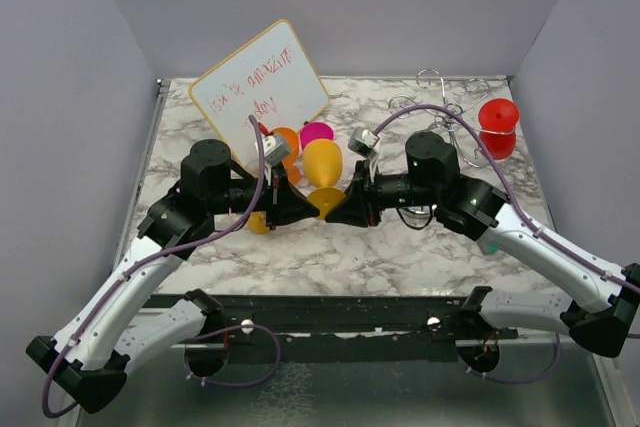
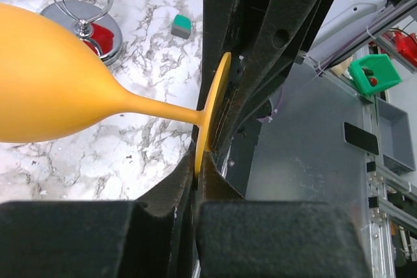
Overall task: Take the wine glass off the wine glass rack
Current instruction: Place the wine glass at the center of the board.
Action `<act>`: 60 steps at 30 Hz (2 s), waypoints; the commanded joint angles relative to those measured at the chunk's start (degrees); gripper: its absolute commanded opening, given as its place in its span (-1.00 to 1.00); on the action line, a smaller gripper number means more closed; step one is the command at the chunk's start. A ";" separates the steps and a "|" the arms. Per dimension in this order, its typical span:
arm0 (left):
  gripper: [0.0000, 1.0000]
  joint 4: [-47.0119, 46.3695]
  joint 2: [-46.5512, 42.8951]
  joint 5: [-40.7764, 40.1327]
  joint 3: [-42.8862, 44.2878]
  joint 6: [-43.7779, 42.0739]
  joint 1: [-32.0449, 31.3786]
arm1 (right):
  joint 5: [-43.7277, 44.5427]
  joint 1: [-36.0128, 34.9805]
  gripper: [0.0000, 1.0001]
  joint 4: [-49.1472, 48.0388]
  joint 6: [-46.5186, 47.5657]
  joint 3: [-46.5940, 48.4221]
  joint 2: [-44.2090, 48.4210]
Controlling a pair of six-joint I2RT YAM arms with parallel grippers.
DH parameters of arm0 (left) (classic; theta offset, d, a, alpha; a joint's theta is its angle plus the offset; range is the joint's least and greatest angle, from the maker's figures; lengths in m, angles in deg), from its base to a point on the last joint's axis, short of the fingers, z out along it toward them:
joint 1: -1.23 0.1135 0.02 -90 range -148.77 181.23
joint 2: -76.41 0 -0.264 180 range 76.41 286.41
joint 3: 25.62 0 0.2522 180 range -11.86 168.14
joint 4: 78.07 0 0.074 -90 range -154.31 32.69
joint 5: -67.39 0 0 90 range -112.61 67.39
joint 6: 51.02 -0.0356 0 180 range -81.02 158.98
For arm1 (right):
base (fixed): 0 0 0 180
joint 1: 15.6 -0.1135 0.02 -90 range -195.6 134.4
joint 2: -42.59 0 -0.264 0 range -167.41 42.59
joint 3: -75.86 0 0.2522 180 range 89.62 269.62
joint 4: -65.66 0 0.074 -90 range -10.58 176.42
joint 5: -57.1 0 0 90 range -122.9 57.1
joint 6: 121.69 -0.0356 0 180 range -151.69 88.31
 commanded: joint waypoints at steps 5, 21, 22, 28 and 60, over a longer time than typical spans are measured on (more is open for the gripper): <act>-1.00 0.37 -1.37 0.39 0.72 -2.09 0.12 | -1.42 -0.69 -0.92 -5.23 0.23 -0.71 1.14; -1.00 1.88 -1.73 -0.35 0.69 -2.81 0.15 | 0.47 -0.61 -0.48 -10.01 -1.78 -2.95 1.91; -1.00 1.97 -1.70 -0.52 0.68 -2.84 0.12 | 0.48 -0.66 -0.51 -10.29 -1.97 -3.32 2.07; -1.00 2.47 -1.75 -1.79 1.09 -3.00 0.12 | -0.28 -0.66 -0.98 -9.63 -1.49 -3.97 1.97; 0.98 18.87 8.54 -17.65 24.01 -5.93 5.54 | -5.88 -3.86 -0.99 -6.07 45.87 -15.98 6.66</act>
